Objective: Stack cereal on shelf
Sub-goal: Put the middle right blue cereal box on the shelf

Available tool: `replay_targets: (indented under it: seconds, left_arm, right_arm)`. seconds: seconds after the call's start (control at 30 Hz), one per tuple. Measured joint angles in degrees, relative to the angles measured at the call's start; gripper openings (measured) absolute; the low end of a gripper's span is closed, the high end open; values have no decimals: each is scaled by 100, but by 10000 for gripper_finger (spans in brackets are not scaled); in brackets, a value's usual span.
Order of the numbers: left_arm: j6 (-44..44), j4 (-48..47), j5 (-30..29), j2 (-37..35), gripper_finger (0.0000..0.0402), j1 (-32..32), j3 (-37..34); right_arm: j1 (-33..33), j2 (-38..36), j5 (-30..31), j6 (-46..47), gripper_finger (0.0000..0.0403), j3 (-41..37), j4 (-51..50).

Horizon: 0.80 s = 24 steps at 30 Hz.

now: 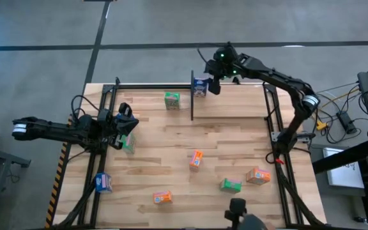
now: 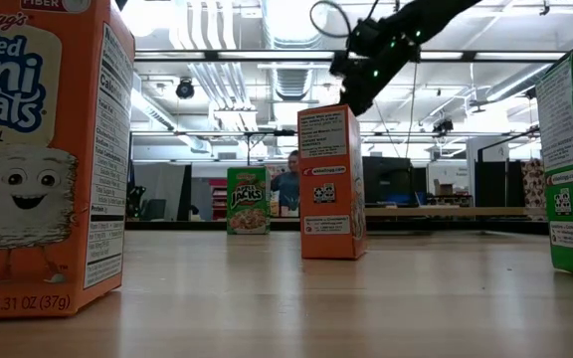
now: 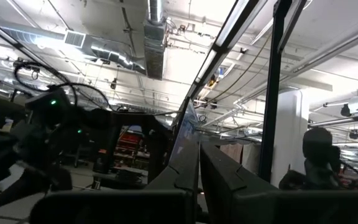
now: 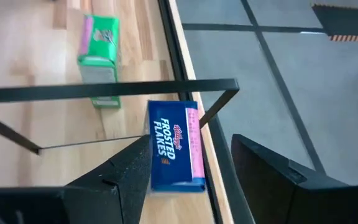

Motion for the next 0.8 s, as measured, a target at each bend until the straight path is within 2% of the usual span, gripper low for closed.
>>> replay_targets:
  seconds: [0.2,0.43,0.63,0.8]
  left_arm:
    - [0,-2,-1,2,0,-2,0]
    - [0,-26,-1,42,0,0,0]
    - [0,-22,0,39,0,0,0]
    - [0,-20,-1,39,0,0,1]
  right_arm:
    - [259,-416,-26,381,184,-42,-557]
    - [672,-599,-23,819,106,-758,-648]
    - [825,-599,63,1249,38,-1610,468]
    - [861,-576,627,1389,11,-2194,1553]
